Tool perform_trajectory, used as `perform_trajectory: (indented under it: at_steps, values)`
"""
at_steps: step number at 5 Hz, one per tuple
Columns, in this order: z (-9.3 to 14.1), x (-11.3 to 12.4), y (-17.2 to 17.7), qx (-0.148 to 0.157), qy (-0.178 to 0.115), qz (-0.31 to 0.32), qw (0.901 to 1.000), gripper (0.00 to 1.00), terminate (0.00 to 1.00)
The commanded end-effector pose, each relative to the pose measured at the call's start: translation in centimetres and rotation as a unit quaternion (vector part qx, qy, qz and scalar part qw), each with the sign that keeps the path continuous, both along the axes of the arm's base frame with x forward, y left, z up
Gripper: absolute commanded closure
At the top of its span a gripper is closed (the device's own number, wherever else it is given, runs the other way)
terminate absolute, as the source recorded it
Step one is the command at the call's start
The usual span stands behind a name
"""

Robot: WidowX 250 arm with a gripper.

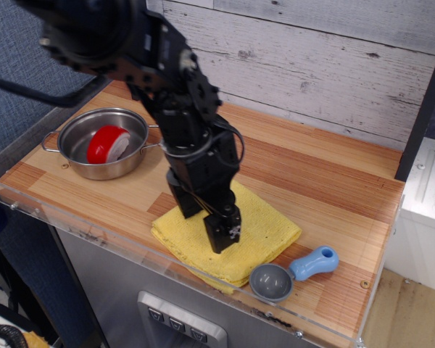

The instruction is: Place the yellow cloth on the back right corner of the table.

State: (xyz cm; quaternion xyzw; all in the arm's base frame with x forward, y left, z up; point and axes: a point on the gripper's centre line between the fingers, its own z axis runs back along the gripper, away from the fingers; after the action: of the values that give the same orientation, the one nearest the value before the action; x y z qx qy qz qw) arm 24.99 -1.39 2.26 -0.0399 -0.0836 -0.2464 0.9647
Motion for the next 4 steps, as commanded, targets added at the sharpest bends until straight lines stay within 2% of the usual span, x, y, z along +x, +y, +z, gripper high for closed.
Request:
perform_trajectory:
  at_steps: [1,2,4]
  values:
    - [-0.9,0.8,0.2,0.02,-0.026,0.002,0.9995,0.0,0.0]
    - [-2.0,1.1,-0.1,0.026,-0.041,-0.002,0.9988,0.0,0.0]
    - [-2.2,3.9,-1.6,0.013,-0.049,0.017,0.9986,0.0,0.0]
